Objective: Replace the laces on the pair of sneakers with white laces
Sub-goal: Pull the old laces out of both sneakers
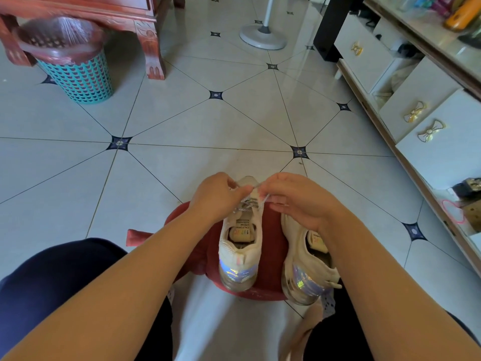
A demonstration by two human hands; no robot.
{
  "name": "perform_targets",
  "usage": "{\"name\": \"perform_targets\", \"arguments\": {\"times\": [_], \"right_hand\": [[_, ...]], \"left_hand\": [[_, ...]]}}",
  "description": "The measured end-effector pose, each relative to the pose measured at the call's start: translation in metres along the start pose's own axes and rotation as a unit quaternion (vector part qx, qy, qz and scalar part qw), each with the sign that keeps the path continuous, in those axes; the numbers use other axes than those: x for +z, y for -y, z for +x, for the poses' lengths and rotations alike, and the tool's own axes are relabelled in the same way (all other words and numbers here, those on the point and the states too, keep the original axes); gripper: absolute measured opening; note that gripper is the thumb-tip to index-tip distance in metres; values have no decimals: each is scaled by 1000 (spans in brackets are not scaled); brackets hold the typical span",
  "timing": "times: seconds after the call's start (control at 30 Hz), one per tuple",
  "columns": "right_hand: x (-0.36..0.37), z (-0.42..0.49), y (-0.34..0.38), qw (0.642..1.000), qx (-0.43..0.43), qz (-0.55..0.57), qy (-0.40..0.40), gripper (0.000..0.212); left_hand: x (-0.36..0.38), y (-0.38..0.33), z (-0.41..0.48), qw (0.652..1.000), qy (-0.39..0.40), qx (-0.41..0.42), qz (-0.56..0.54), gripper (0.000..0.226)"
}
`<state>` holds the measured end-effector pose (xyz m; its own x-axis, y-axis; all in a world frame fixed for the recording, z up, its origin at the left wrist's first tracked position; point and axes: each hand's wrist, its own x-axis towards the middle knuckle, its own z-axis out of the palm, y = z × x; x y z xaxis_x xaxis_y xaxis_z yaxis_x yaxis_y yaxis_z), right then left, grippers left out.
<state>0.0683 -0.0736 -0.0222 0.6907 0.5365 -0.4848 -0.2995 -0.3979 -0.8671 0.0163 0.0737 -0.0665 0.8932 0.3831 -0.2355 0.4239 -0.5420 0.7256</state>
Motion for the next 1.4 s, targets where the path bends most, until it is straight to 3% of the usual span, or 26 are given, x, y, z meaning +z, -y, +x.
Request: {"name": "perform_targets", "arguments": {"times": [0.17, 0.33, 0.47, 0.63, 0.77, 0.9, 0.97, 1.07, 1.2, 1.3, 1.4], "right_hand": [[-1, -1, 2, 993, 0, 107, -58, 16], [-2, 0, 3, 997, -4, -3, -81, 19], [-11, -3, 9, 978, -11, 194, -73, 10], [-12, -11, 13, 980, -77, 166, -78, 14], [-20, -21, 25, 940, -191, 264, -102, 19], [-34, -31, 32, 902, -249, 338, -98, 15], [-39, -35, 34, 921, -243, 281, -120, 14], [-37, -37, 29, 950, -222, 90, -199, 16], [-37, -34, 22, 948, -173, -75, -258, 10], [-34, -27, 7, 891, -102, -368, -244, 10], [-23, -22, -5, 842, -47, -493, -213, 19]], "left_hand": [[-4, 1, 1, 1000, 1, 0, -18, 48], [-4, -1, -1, 999, 16, 32, 28, 31], [-6, -1, 2, 1000, -8, -15, 1, 29], [-9, -3, 4, 989, -21, -78, -128, 37], [-13, -9, 2, 963, -31, -126, -236, 36], [-24, -8, 4, 925, -61, -172, -332, 40], [-29, -7, 5, 938, -70, -161, -299, 51], [-24, -7, 2, 972, -25, -120, -202, 72], [-18, -9, -4, 994, -96, -29, -43, 64], [-17, -11, -9, 988, -139, 59, 35, 59], [-16, -15, -14, 975, -163, 141, 55, 55]]}}
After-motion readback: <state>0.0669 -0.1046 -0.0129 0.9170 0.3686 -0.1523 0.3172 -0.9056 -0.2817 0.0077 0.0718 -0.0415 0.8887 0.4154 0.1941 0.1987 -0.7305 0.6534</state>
